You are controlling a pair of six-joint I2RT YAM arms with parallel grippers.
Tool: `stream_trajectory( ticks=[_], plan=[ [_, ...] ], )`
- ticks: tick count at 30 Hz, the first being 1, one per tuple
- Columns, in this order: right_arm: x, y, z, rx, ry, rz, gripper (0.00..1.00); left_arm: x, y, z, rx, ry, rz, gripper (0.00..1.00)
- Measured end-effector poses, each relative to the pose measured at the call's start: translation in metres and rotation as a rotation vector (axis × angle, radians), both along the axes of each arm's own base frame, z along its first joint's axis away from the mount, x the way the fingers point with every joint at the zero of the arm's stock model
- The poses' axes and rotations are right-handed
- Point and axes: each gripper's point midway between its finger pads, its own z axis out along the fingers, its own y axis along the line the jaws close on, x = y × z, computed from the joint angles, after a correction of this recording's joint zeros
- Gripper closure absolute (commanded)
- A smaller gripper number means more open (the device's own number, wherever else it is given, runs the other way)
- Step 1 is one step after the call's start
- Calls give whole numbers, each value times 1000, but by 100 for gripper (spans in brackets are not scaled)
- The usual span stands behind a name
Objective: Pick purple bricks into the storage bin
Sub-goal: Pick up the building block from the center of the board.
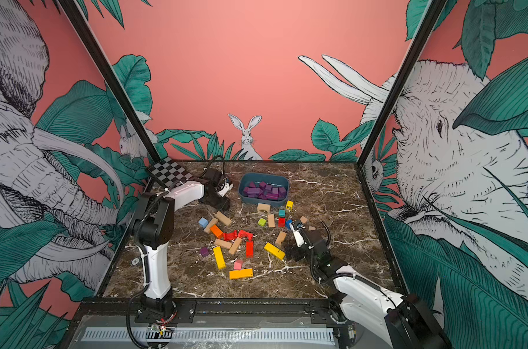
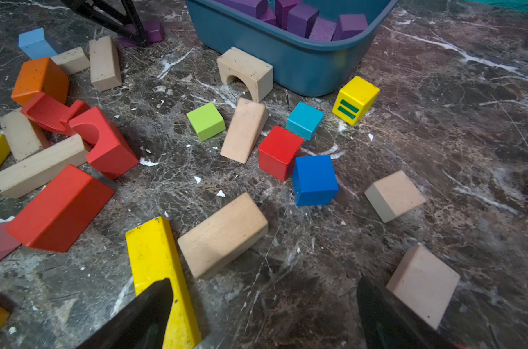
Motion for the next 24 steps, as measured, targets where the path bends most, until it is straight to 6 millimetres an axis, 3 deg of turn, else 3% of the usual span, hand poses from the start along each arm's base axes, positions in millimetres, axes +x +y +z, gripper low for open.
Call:
stream_trajectory(
  ticks=[2, 7, 17, 20, 24],
  plan=[
    [0, 0, 0, 0, 0, 0, 3, -1, 1, -2, 4, 5, 0, 59],
    [0, 0, 0, 2, 1, 3, 3, 0, 1, -2, 7, 5, 4, 62],
    [-2, 2, 0, 7, 5, 13, 4, -2, 1, -1, 4, 13, 4, 84],
    [-2, 3, 0, 9, 6, 16, 4, -2, 0, 9, -5, -1, 1, 98],
    [-2, 3, 0, 9, 7, 17, 4, 4, -5, 43, -37, -69, -15, 100]
  ],
)
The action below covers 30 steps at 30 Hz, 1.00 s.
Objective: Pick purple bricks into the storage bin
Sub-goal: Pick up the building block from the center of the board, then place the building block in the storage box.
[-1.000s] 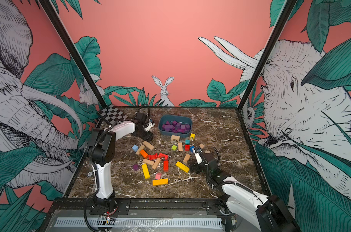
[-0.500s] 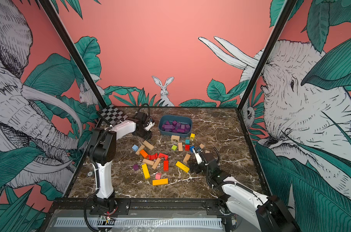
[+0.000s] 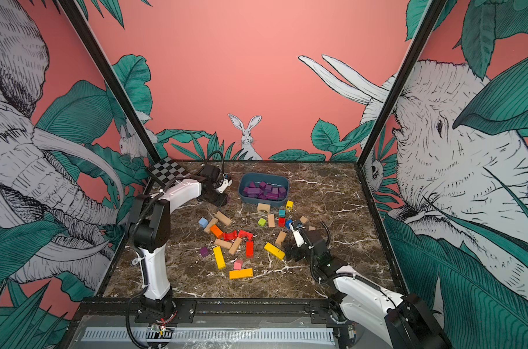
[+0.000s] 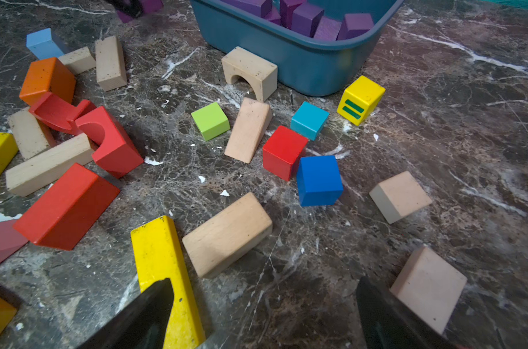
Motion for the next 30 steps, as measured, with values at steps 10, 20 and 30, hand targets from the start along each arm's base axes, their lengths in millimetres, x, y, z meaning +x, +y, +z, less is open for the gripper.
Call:
stream_trajectory(
  ticks=[10, 20, 30],
  plan=[
    [-1, 1, -3, -3, 12, 7, 4, 25, -55, 104, -43, -269, -237, 100],
    [-1, 3, 4, 16, -6, 17, 4, -23, -153, 111, -8, -442, -774, 100],
    [-5, 1, 6, 29, -24, 19, 4, -6, -186, 109, -47, -567, -978, 100]
  ],
)
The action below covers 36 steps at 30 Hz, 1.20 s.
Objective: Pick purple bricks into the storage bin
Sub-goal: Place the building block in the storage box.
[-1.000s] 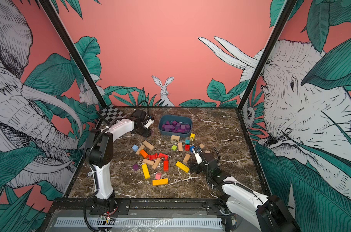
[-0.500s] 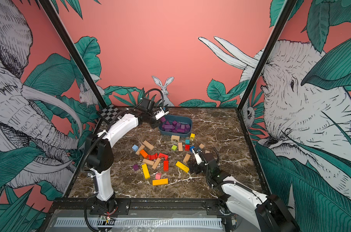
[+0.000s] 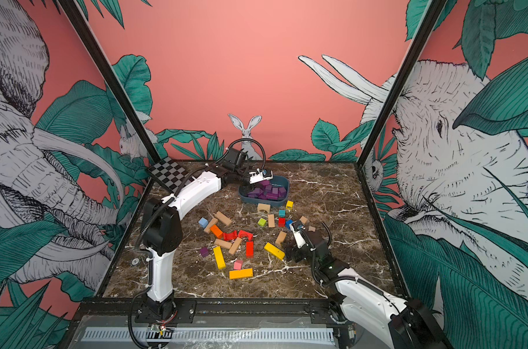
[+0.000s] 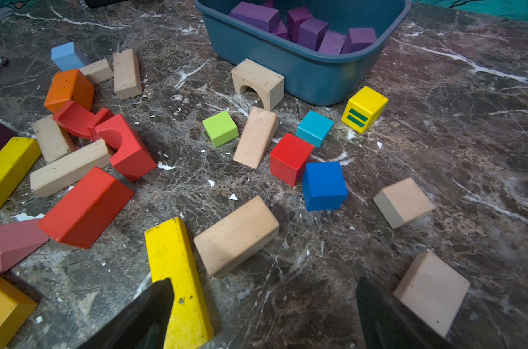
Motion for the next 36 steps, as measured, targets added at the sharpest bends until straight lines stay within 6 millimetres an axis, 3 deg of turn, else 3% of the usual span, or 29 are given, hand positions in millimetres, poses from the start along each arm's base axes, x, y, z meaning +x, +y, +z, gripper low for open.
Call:
stream_trajectory(
  ticks=[5, 13, 19, 31, 36],
  plan=[
    [0, 0, 1, 3, -4, 0, 4, -4, -12, -19, 8, 12, -63, 100],
    [0, 0, 3, 7, -10, 0, 4, -5, -31, -28, 14, -15, -115, 100],
    [0, 0, 4, 9, -14, 0, 4, -10, -43, -46, 38, -9, -144, 100],
    [1, 0, 6, 12, -19, 0, 4, -6, -44, -63, 75, -7, -125, 100],
    [1, 0, 6, 12, -19, 0, 4, -2, -43, -65, 86, -18, -112, 93]
  ],
)
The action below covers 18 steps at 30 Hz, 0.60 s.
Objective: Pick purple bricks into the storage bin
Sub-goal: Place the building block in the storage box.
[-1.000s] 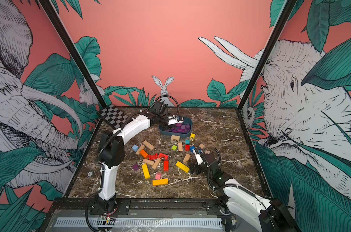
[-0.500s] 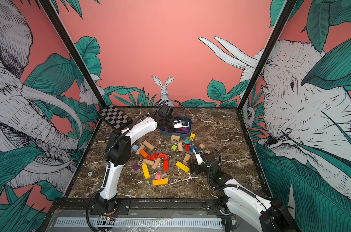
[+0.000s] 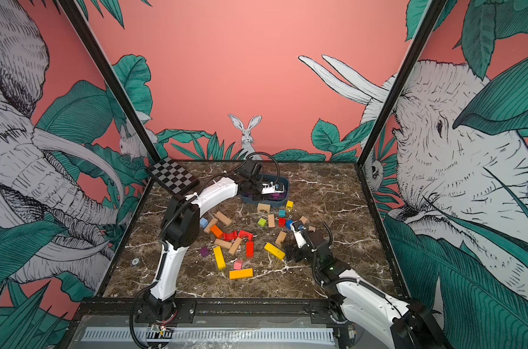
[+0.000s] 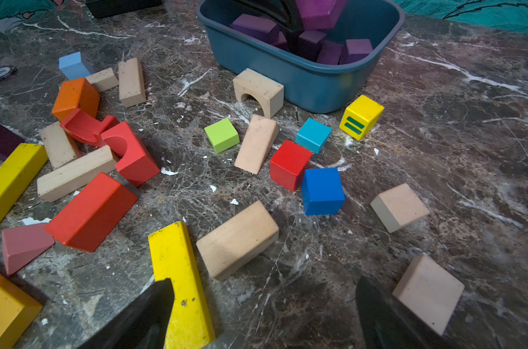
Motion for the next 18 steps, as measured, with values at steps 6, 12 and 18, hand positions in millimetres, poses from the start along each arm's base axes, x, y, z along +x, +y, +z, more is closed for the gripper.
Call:
stream_trajectory(
  ticks=[6, 12, 18],
  plan=[
    [0, 0, 0, 0, 0, 0, 4, 5, 0, -3, 9, -12, 12, 84],
    [0, 0, 0, 0, 0, 0, 4, 7, 1, -3, 15, -20, 20, 67],
    [0, 0, 0, 0, 0, 0, 4, 10, 0, -2, 17, -39, 30, 60]
  ],
)
